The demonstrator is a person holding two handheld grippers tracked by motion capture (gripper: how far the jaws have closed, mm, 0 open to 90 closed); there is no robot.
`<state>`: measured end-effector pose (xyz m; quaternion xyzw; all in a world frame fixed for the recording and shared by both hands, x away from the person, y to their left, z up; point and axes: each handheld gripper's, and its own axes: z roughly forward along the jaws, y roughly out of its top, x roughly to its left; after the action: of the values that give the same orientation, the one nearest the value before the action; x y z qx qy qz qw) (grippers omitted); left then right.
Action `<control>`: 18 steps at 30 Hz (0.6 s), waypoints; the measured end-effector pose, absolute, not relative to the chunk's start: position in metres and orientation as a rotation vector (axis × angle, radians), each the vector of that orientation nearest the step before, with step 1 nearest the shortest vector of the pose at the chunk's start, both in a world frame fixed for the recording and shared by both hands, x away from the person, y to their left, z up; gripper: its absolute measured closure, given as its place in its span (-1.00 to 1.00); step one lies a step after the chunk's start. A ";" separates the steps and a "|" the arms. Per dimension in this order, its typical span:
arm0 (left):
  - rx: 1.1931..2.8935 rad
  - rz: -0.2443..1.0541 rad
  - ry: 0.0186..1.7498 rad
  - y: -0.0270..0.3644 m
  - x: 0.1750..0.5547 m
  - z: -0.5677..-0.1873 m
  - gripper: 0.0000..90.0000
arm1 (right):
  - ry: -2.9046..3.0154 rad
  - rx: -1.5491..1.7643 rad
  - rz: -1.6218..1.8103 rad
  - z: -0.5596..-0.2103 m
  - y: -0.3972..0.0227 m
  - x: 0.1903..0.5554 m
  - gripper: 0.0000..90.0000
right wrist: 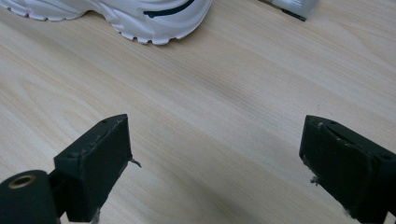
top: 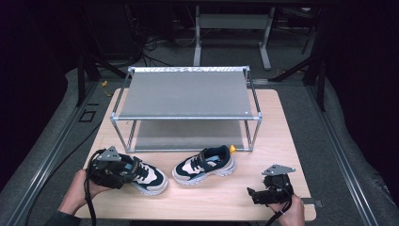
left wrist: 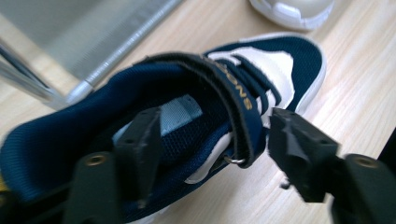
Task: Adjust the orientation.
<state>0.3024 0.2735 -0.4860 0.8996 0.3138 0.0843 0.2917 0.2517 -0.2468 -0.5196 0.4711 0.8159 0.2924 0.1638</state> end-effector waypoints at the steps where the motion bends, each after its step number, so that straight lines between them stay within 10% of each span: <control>1: 2.414 0.195 0.815 0.274 0.304 -0.489 -0.05 | 2.331 1.339 0.840 -0.520 -0.247 0.252 -0.81; 18: 2.490 0.168 0.637 0.276 0.306 -0.493 0.41 | 2.322 1.357 0.855 -0.524 -0.248 0.254 -0.77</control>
<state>0.3064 0.2763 -0.4926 0.9283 0.2374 0.0626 0.2791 0.2542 -0.2476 -0.5240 0.4749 0.8122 0.2990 0.1592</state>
